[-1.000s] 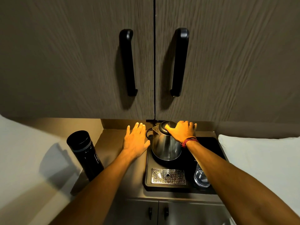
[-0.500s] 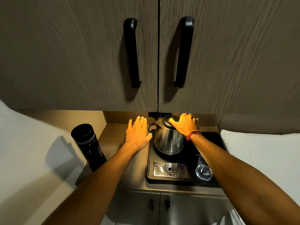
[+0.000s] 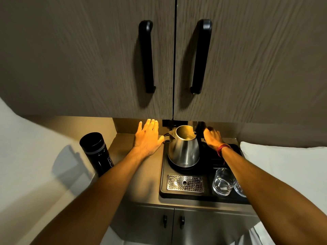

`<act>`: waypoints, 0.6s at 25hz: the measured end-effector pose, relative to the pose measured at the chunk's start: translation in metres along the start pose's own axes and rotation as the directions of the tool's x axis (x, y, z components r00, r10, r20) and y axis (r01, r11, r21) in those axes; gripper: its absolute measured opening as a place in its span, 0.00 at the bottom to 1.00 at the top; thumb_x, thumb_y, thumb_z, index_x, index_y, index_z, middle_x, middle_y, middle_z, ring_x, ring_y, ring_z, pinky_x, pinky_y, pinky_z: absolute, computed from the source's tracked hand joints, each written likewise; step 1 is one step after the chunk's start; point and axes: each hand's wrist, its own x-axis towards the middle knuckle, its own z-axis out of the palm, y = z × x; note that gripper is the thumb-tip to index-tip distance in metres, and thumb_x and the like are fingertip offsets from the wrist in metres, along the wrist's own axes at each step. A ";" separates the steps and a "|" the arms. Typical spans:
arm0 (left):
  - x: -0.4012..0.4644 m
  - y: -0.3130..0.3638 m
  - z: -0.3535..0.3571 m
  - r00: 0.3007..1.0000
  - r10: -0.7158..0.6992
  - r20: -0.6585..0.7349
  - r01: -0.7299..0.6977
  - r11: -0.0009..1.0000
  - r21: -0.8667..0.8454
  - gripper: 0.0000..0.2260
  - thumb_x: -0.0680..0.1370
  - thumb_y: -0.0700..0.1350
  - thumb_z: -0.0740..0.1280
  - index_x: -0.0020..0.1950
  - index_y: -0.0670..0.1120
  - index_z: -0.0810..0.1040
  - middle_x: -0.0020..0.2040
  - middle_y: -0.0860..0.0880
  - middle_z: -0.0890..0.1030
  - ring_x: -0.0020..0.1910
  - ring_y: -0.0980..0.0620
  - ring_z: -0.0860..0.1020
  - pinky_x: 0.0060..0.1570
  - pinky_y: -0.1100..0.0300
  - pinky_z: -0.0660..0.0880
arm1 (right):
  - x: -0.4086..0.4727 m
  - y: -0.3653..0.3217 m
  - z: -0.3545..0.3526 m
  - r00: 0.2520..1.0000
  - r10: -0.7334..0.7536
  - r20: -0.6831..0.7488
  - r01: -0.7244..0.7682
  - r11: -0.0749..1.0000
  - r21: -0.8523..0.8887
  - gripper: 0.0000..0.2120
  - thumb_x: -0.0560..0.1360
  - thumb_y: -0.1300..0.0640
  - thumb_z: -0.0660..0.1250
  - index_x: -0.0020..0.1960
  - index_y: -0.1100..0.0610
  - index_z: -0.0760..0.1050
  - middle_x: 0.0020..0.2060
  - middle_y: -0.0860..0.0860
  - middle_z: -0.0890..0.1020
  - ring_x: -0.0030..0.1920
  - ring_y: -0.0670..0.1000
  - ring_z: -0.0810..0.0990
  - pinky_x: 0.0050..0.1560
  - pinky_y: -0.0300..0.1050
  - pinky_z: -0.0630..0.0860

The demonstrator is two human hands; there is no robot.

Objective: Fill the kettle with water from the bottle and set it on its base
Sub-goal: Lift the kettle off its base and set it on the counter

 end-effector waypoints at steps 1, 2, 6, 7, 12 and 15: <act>0.000 -0.003 -0.002 1.000 -0.008 -0.001 0.008 1.000 0.012 0.33 0.81 0.62 0.55 0.80 0.42 0.57 0.80 0.43 0.60 0.80 0.45 0.56 0.76 0.41 0.51 | -0.001 0.001 0.002 1.000 0.009 0.015 -0.009 1.000 0.014 0.21 0.76 0.52 0.48 0.52 0.63 0.75 0.62 0.66 0.76 0.66 0.65 0.69 0.65 0.56 0.64; 0.000 -0.006 -0.003 1.000 -0.019 0.002 0.019 1.000 0.015 0.33 0.81 0.62 0.55 0.80 0.43 0.57 0.80 0.43 0.61 0.80 0.45 0.56 0.76 0.41 0.51 | 0.002 0.003 0.005 1.000 -0.001 0.001 0.001 1.000 0.010 0.19 0.78 0.53 0.50 0.54 0.64 0.75 0.62 0.65 0.75 0.67 0.64 0.68 0.66 0.57 0.63; -0.004 -0.017 -0.010 0.998 -0.058 0.031 0.059 0.998 -0.028 0.32 0.81 0.61 0.56 0.80 0.43 0.58 0.80 0.43 0.61 0.80 0.45 0.55 0.77 0.42 0.49 | 0.004 0.010 0.006 0.999 -0.032 -0.028 0.033 0.999 0.017 0.13 0.80 0.56 0.52 0.47 0.61 0.72 0.48 0.62 0.76 0.62 0.68 0.74 0.61 0.62 0.70; -0.006 -0.019 -0.014 0.997 -0.066 0.026 0.067 0.997 -0.041 0.32 0.81 0.60 0.57 0.79 0.43 0.58 0.79 0.43 0.61 0.80 0.45 0.56 0.77 0.42 0.49 | 0.004 0.011 0.006 0.999 -0.036 -0.026 0.037 0.999 0.016 0.12 0.80 0.56 0.52 0.45 0.60 0.70 0.47 0.61 0.75 0.61 0.69 0.74 0.60 0.63 0.71; -0.015 -0.025 -0.045 0.992 -0.123 -0.029 0.117 0.983 -0.144 0.28 0.81 0.57 0.60 0.77 0.43 0.64 0.76 0.43 0.68 0.76 0.46 0.63 0.78 0.43 0.52 | 0.002 -0.003 0.011 1.000 -0.030 -0.002 0.030 0.999 -0.014 0.22 0.82 0.52 0.49 0.66 0.66 0.69 0.74 0.63 0.65 0.77 0.62 0.57 0.75 0.60 0.53; -0.021 -0.026 -0.062 0.982 -0.180 -0.060 0.172 0.978 -0.120 0.25 0.82 0.56 0.60 0.73 0.42 0.69 0.71 0.43 0.73 0.72 0.45 0.69 0.75 0.45 0.60 | 0.009 0.001 0.011 0.999 0.018 0.034 -0.017 1.000 -0.007 0.23 0.83 0.52 0.48 0.69 0.67 0.66 0.74 0.64 0.65 0.73 0.64 0.64 0.67 0.60 0.63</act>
